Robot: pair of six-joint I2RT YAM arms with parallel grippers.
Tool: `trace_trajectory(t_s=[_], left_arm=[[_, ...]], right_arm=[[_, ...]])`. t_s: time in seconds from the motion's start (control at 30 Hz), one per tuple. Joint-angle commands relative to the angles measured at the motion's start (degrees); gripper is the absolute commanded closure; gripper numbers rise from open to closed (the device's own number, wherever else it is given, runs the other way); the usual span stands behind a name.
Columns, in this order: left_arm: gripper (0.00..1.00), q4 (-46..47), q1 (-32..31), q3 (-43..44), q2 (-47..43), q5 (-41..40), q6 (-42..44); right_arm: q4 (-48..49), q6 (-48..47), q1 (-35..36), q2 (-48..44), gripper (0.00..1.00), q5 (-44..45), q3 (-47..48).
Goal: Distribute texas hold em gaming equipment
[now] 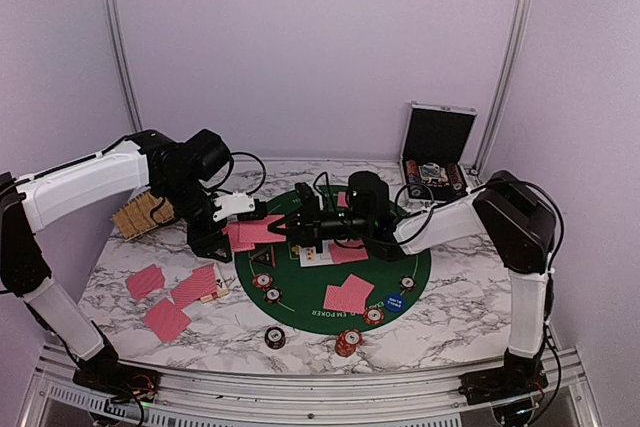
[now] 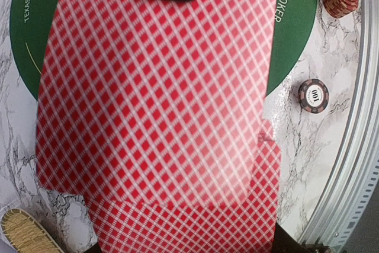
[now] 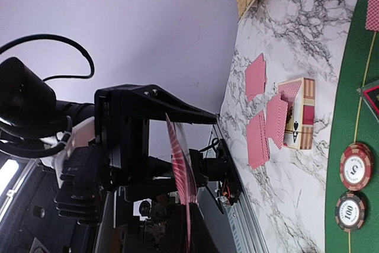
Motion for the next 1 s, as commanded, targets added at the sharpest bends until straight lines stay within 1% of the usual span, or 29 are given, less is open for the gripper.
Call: trace_trajectory(t_s=[0.0, 0.3, 0.37, 0.4, 0.6, 0.73, 0.87, 0.97], left_arm=[[0.38, -0.7, 0.5, -1.1, -2.3, 0.2, 0.6], [0.38, -0.8, 1.9, -3.8, -3.7, 0.9, 1.2], [0.39, -0.8, 2.4, -4.7, -4.1, 1.0, 1.2], [0.39, -0.8, 2.5, -5.2, -4.3, 1.0, 1.3], [0.39, -0.1, 4.5, -11.5, -7.9, 1.6, 1.5], [0.40, 1.3, 5.9, -16.6, -10.9, 1.9, 1.6], [0.40, 3.4, 7.6, -21.7, -13.7, 1.3, 2.0], [0.40, 5.2, 9.9, -27.1, -15.9, 0.3, 2.8]], right_arm=[[-0.6, -1.0, -2.0, -3.1, 1.00, -2.0, -0.5], [-1.9, -3.1, -8.4, -7.0, 1.00, -4.1, -7.4], [-4.3, -5.2, -10.1, -7.5, 1.00, -4.7, -8.6], [-6.1, -6.9, -11.1, -7.8, 1.00, -4.7, -9.0], [-26.1, -22.9, -18.3, -8.2, 1.00, -0.8, -8.3], [-41.1, -33.9, -20.6, -6.7, 1.00, 4.5, -3.9], [-49.5, -39.7, -21.5, -4.4, 1.00, 10.0, 0.2], [-52.8, -42.0, -21.6, -2.9, 1.00, 13.1, 2.6]])
